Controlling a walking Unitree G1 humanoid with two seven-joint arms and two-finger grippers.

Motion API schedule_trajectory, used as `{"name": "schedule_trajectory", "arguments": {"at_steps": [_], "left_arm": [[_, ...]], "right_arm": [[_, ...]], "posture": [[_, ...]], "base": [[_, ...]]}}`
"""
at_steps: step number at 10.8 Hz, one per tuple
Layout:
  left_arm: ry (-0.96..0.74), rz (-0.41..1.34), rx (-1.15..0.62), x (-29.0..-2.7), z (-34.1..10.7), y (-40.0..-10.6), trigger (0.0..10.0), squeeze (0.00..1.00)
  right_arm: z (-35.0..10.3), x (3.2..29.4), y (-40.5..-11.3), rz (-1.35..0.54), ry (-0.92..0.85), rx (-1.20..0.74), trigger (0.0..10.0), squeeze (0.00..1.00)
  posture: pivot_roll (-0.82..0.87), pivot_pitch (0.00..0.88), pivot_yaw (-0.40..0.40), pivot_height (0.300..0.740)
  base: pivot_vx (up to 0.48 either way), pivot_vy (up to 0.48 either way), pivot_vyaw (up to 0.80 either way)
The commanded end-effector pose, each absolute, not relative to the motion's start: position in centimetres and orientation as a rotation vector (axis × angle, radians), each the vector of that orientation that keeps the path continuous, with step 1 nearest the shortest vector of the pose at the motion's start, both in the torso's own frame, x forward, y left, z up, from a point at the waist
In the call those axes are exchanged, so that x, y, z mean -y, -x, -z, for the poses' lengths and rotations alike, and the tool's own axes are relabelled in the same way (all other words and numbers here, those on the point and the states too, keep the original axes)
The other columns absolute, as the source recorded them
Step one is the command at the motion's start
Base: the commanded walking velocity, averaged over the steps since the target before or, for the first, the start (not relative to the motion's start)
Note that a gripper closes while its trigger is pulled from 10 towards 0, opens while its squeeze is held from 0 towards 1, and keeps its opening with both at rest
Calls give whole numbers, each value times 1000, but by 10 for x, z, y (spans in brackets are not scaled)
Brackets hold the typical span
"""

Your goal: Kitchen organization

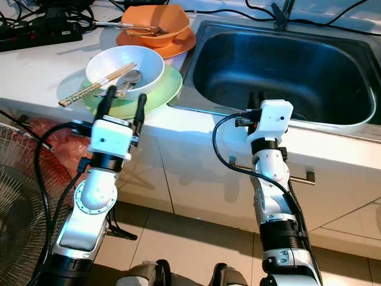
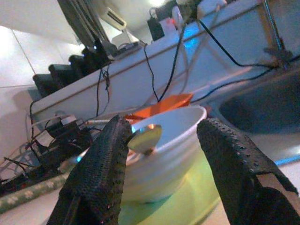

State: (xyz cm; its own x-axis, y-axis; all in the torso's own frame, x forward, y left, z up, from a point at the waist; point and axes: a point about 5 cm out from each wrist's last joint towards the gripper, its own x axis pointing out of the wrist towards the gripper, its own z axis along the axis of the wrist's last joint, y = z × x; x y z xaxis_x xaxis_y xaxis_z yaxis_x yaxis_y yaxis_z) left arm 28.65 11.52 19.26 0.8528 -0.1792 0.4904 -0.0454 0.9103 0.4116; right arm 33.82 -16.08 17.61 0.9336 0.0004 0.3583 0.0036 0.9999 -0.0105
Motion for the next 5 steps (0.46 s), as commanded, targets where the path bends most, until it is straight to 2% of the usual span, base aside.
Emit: {"name": "schedule_trajectory", "arguments": {"at_steps": [1,5], "left_arm": [[-448,83,547,-112,-193,-289,10000,0],[-490,49,510,-118,-191,-297,10000,0]], "right_arm": [[-179,162,-338,5,-1,378,10000,0],[-179,163,-337,13,-2,379,10000,0]], "posture": [[45,160,4,740],[40,166,9,740]], "base": [[0,0,0],[0,0,0]]}}
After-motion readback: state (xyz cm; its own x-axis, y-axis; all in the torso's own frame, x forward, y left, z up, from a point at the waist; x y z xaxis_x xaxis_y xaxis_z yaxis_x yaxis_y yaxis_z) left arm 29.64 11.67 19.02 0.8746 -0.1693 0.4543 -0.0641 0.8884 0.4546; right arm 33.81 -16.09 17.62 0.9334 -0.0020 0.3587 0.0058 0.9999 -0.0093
